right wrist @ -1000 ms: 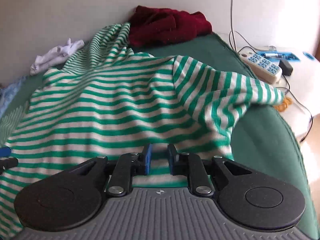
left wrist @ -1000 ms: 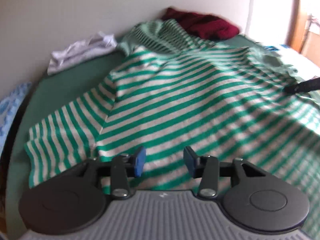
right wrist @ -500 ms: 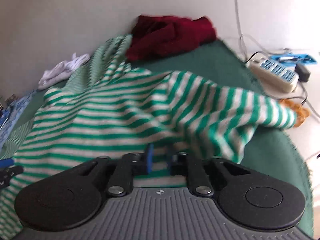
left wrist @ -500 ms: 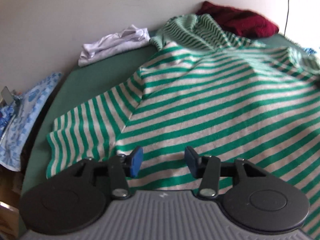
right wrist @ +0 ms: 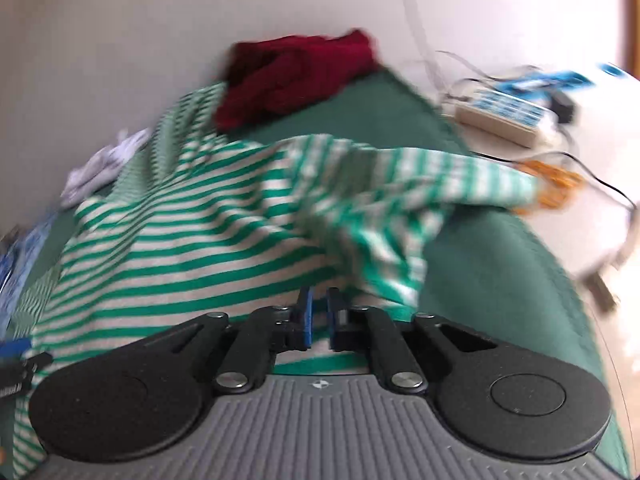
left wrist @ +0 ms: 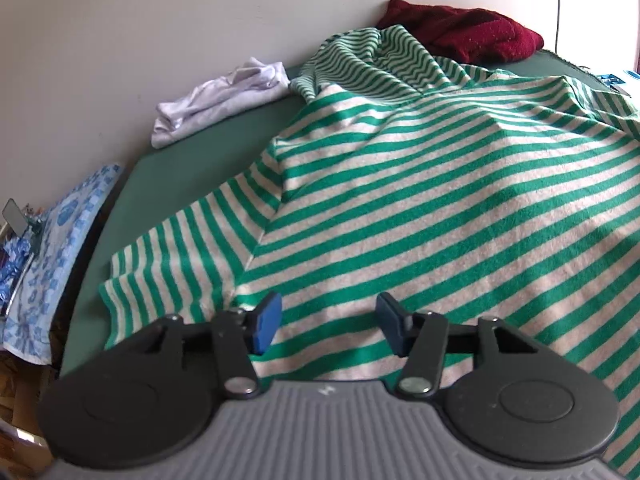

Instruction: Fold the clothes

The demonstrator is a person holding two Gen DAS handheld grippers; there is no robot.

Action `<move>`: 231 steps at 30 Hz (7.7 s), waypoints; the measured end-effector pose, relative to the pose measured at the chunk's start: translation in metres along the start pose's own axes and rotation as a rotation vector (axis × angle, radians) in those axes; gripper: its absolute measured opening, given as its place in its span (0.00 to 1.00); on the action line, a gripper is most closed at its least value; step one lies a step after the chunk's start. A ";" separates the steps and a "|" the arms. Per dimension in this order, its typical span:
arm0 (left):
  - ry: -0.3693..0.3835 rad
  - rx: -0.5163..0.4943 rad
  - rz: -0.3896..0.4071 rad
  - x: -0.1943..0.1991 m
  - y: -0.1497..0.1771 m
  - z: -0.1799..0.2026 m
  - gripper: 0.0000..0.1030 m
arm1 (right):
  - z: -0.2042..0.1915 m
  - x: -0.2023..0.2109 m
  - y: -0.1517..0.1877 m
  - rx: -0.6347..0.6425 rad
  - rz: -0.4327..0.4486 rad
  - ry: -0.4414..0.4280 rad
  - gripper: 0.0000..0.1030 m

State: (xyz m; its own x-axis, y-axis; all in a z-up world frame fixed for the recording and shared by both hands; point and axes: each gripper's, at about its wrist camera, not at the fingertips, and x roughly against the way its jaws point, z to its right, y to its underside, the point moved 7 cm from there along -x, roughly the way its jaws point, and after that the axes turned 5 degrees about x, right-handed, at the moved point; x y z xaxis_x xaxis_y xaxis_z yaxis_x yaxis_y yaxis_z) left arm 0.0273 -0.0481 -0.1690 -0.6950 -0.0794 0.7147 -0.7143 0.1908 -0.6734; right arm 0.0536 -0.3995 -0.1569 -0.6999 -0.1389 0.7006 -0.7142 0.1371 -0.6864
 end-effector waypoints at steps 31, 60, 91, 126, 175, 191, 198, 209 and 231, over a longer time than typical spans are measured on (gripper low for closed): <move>0.334 -0.210 0.126 0.038 -0.129 0.151 0.62 | 0.111 -0.012 -0.054 -0.345 0.149 0.053 0.05; 0.453 -0.135 -0.063 -0.001 -0.124 0.280 0.72 | 0.107 -0.041 -0.120 -0.088 0.117 -0.094 0.25; 0.479 -0.078 -0.081 -0.049 -0.151 0.276 0.75 | 0.151 0.002 -0.079 -0.340 0.284 -0.160 0.04; 0.538 0.106 -0.096 -0.086 -0.173 0.232 0.32 | 0.072 0.022 -0.071 -0.139 0.262 -0.387 0.03; 0.873 0.445 -0.294 -0.035 -0.139 0.222 0.86 | 0.000 0.040 -0.023 0.606 0.236 -0.185 0.05; 0.849 0.576 -0.390 -0.072 -0.140 0.235 0.43 | -0.003 0.057 -0.026 0.569 0.328 -0.229 0.05; 0.763 0.511 -0.333 -0.083 -0.149 0.230 0.00 | -0.010 0.061 -0.023 0.558 0.313 -0.224 0.42; 0.734 0.296 -0.158 -0.052 -0.213 0.198 0.00 | 0.027 0.080 0.008 0.332 0.187 -0.147 0.47; 0.724 0.203 -0.163 -0.068 -0.183 0.161 0.00 | 0.002 0.158 0.092 0.095 0.028 0.027 0.31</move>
State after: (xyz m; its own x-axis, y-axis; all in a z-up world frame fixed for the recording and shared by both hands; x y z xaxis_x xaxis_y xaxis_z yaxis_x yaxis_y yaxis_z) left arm 0.1921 -0.2348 -0.1243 -0.4022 0.5824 0.7064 -0.8528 0.0423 -0.5204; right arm -0.1222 -0.4111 -0.1101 -0.7200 -0.1098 0.6852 -0.6924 0.0465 -0.7200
